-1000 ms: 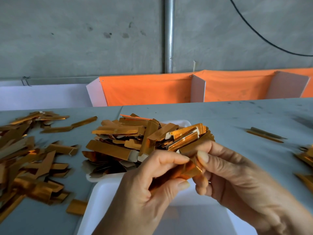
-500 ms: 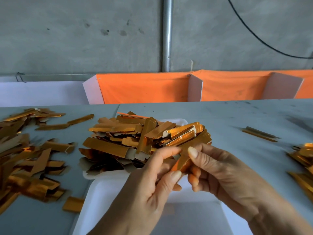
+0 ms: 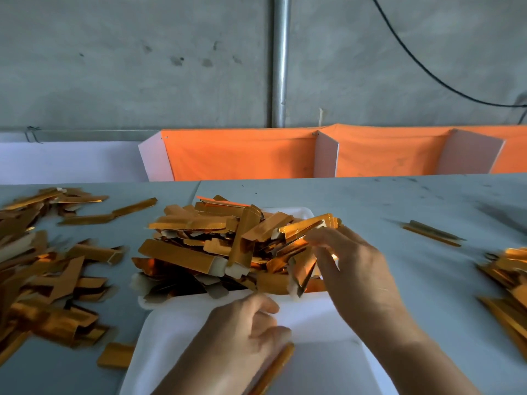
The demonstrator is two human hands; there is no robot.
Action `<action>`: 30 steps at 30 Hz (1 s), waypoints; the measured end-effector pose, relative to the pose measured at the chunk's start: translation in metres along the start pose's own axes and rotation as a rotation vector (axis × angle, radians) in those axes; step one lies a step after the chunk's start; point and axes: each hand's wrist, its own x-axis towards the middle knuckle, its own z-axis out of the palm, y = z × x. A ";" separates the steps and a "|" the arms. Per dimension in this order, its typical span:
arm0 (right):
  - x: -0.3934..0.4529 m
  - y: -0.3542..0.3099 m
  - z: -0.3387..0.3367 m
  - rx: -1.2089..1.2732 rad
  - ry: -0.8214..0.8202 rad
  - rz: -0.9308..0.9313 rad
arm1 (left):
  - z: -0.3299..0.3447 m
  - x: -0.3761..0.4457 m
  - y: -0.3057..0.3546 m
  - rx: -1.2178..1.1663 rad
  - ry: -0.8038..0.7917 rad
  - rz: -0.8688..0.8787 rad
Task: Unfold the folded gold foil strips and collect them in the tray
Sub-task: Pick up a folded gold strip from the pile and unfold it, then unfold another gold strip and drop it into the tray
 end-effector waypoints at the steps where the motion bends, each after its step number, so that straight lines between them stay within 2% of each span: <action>1: 0.007 0.001 0.002 -0.091 -0.038 -0.052 | 0.000 0.000 0.000 0.028 0.032 0.006; 7: 0.041 0.004 0.030 -0.387 -0.338 -0.092 | 0.003 0.000 -0.002 0.048 0.110 0.043; 15: 0.041 0.008 0.039 -0.379 -0.281 -0.279 | 0.003 0.002 -0.005 0.045 0.138 0.086; 18: 0.039 0.007 0.027 -0.265 -0.272 -0.232 | 0.001 0.001 -0.005 0.049 0.150 0.088; 22: 0.024 0.025 0.004 -0.249 -0.374 -0.385 | 0.000 0.001 -0.006 0.062 0.179 0.092; 25: 0.009 0.035 0.001 -0.319 -0.485 -0.408 | 0.000 0.000 -0.007 0.046 0.224 0.086; 30: 0.011 0.032 0.003 -0.325 -0.405 -0.431 | 0.000 -0.001 -0.005 0.012 0.256 0.083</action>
